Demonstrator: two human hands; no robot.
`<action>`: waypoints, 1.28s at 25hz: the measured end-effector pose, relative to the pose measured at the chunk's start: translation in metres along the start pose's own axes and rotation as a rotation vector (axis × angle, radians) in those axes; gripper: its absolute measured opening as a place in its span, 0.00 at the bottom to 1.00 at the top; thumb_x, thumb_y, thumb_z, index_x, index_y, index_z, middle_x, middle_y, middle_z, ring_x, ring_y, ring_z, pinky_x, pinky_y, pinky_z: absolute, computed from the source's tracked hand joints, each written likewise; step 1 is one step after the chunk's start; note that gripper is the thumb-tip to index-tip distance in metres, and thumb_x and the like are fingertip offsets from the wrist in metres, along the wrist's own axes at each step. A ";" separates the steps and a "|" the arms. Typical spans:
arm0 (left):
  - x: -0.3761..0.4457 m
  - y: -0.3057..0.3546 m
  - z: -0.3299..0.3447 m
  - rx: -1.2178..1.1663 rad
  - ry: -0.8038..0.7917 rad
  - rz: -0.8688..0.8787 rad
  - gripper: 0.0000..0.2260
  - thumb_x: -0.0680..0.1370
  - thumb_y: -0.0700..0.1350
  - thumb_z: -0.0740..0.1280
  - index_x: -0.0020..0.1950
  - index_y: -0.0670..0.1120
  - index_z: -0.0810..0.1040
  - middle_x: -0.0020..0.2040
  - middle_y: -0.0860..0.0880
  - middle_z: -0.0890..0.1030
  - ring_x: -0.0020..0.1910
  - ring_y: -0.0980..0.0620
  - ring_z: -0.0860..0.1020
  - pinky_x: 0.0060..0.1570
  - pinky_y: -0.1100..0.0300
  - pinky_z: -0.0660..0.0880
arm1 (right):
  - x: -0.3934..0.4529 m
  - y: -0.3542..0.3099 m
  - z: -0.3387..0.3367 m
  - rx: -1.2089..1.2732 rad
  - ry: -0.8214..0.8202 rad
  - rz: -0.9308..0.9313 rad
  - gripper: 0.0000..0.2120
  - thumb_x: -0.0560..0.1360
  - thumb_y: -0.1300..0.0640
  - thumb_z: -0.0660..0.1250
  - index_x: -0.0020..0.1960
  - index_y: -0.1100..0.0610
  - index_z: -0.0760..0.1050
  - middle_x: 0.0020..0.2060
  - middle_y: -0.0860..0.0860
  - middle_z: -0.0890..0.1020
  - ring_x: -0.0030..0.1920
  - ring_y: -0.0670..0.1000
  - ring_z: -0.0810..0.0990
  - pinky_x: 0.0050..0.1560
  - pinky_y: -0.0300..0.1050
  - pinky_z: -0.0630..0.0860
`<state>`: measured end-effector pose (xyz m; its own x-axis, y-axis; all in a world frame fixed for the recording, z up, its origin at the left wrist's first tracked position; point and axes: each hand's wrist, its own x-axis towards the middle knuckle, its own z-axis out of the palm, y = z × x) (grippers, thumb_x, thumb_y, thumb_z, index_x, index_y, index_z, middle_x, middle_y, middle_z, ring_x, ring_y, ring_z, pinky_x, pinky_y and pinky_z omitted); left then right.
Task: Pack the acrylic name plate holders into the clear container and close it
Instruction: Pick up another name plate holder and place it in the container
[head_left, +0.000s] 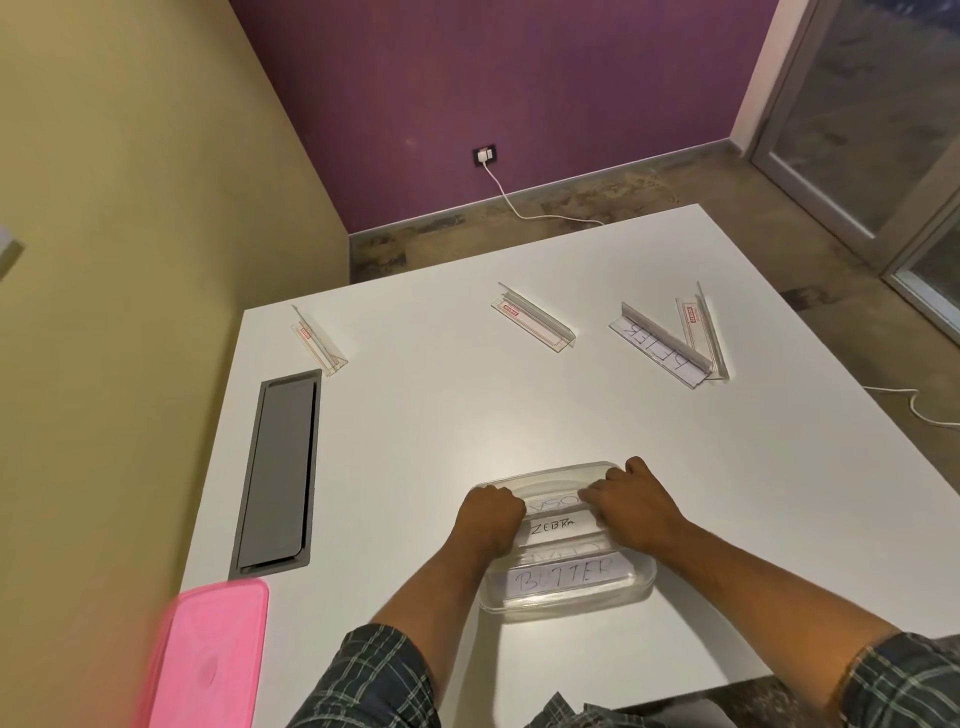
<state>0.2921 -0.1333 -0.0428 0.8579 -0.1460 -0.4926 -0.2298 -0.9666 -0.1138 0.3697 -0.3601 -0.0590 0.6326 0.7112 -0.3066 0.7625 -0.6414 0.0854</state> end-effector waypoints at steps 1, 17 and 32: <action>0.000 0.001 -0.001 0.002 -0.003 0.002 0.10 0.75 0.39 0.68 0.55 0.41 0.82 0.54 0.40 0.82 0.53 0.37 0.81 0.53 0.50 0.76 | 0.000 -0.001 0.001 0.008 0.000 0.007 0.09 0.72 0.54 0.65 0.52 0.48 0.77 0.47 0.45 0.84 0.51 0.52 0.78 0.50 0.52 0.62; -0.012 -0.031 -0.042 -0.328 0.342 0.028 0.19 0.78 0.59 0.59 0.40 0.47 0.80 0.38 0.49 0.82 0.36 0.46 0.79 0.37 0.58 0.67 | 0.012 -0.012 -0.025 0.596 0.437 -0.160 0.14 0.78 0.46 0.65 0.63 0.44 0.77 0.53 0.41 0.76 0.48 0.43 0.77 0.46 0.39 0.75; -0.019 -0.244 0.007 -1.056 0.624 -0.767 0.08 0.77 0.51 0.65 0.42 0.49 0.80 0.38 0.54 0.83 0.39 0.53 0.81 0.42 0.55 0.80 | 0.244 -0.120 -0.101 0.905 0.116 -0.111 0.37 0.74 0.45 0.70 0.77 0.37 0.55 0.70 0.39 0.70 0.64 0.41 0.75 0.59 0.44 0.74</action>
<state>0.3291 0.1070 -0.0118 0.7317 0.6704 -0.1232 0.5738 -0.5083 0.6421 0.4458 -0.0805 -0.0484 0.6088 0.7755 -0.1672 0.4536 -0.5132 -0.7286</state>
